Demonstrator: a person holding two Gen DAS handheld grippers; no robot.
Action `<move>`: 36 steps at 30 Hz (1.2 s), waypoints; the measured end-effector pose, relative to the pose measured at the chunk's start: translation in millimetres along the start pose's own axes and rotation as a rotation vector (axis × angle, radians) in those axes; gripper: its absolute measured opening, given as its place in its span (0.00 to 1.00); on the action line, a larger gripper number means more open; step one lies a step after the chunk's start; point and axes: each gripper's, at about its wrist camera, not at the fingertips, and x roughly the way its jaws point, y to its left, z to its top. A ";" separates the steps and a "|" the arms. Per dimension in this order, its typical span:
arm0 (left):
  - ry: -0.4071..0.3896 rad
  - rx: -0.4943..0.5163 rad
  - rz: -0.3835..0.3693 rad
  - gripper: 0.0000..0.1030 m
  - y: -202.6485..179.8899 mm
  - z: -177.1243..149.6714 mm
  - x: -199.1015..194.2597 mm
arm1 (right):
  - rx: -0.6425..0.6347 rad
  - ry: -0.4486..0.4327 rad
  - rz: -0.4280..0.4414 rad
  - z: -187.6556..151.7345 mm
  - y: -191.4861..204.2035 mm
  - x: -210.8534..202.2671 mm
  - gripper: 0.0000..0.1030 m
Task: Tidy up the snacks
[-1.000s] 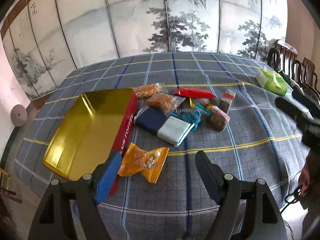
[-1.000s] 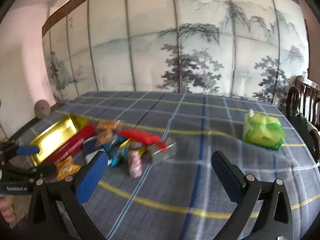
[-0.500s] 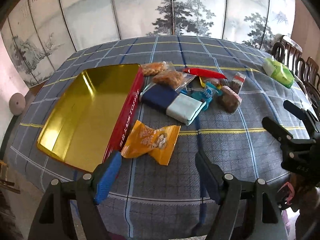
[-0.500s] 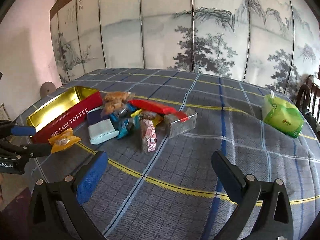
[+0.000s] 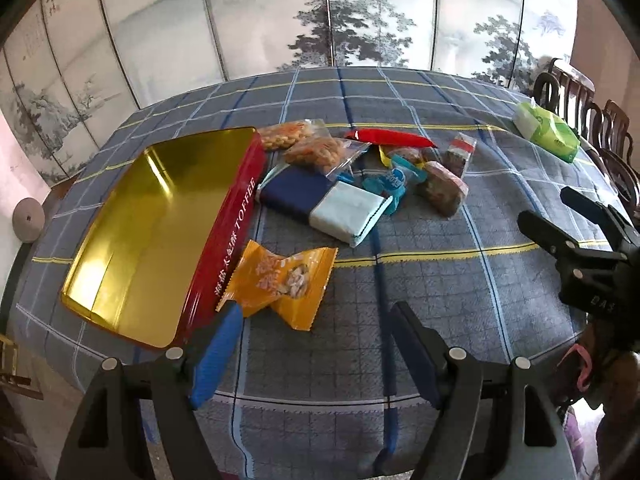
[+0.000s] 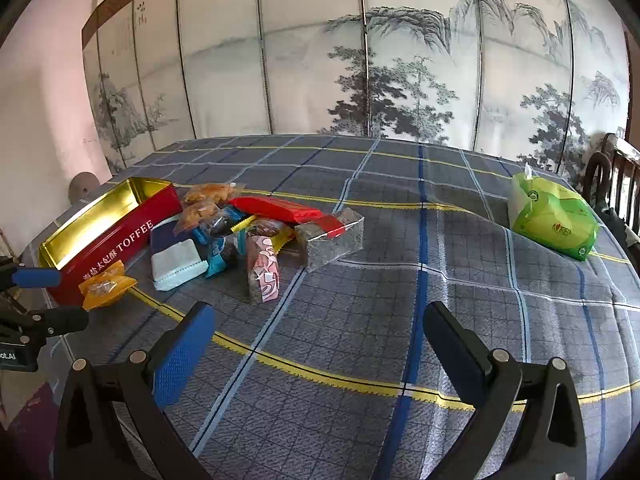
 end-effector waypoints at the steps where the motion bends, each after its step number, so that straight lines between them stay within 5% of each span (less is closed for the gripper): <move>1: -0.004 0.000 0.002 0.76 0.0 0.5 -0.7 | -0.005 0.001 -0.001 -0.5 1.0 0.7 1.00; 36: -0.058 0.026 0.043 0.76 0.6 0.3 -7.9 | -0.037 -0.001 -0.022 -5.4 7.3 5.4 1.00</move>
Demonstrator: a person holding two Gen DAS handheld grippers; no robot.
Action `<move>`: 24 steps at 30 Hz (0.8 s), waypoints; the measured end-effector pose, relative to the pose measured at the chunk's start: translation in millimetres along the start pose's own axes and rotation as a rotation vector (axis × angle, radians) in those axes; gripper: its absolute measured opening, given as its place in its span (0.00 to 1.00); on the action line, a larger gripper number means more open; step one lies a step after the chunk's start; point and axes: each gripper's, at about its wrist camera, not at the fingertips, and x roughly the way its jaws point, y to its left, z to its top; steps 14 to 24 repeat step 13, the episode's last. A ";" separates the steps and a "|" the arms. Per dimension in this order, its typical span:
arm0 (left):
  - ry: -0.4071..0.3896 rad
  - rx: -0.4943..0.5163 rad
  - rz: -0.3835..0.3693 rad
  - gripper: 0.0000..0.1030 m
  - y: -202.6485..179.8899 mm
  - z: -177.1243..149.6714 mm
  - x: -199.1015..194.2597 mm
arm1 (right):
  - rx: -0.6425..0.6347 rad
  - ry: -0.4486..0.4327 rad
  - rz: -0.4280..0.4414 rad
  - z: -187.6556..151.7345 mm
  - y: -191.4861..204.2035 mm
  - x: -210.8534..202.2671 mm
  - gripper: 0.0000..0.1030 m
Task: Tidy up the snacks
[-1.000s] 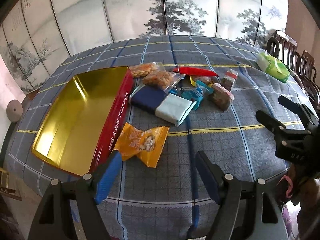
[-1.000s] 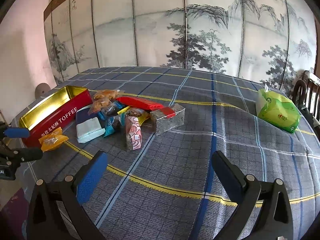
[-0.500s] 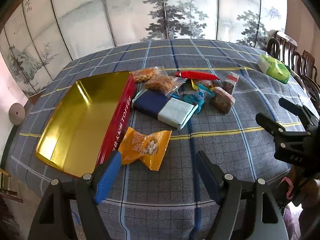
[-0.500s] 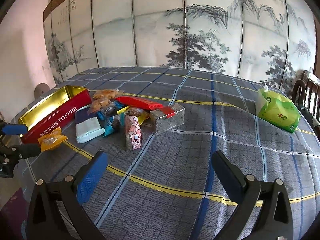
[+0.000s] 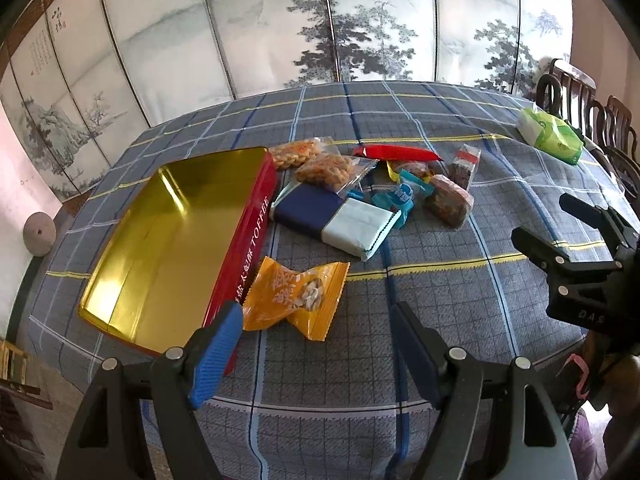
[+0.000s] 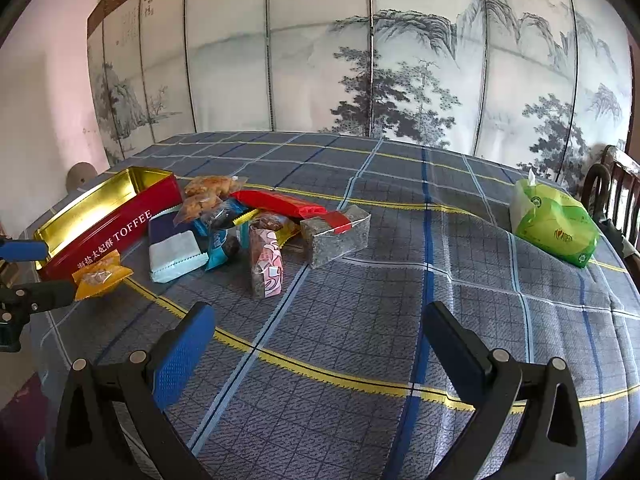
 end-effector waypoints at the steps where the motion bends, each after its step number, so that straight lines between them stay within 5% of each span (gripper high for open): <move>1: 0.000 0.001 -0.007 0.76 0.1 0.1 -0.3 | -0.002 -0.002 0.000 -0.1 -0.1 -0.4 1.00; 12: -0.098 -0.001 -0.015 0.78 -2.7 0.5 -20.7 | -0.026 0.005 -0.007 -1.2 4.6 1.5 1.00; 24: -0.097 -0.004 -0.016 0.78 -2.5 1.5 -22.2 | -0.025 0.006 -0.007 -1.1 4.8 1.6 1.00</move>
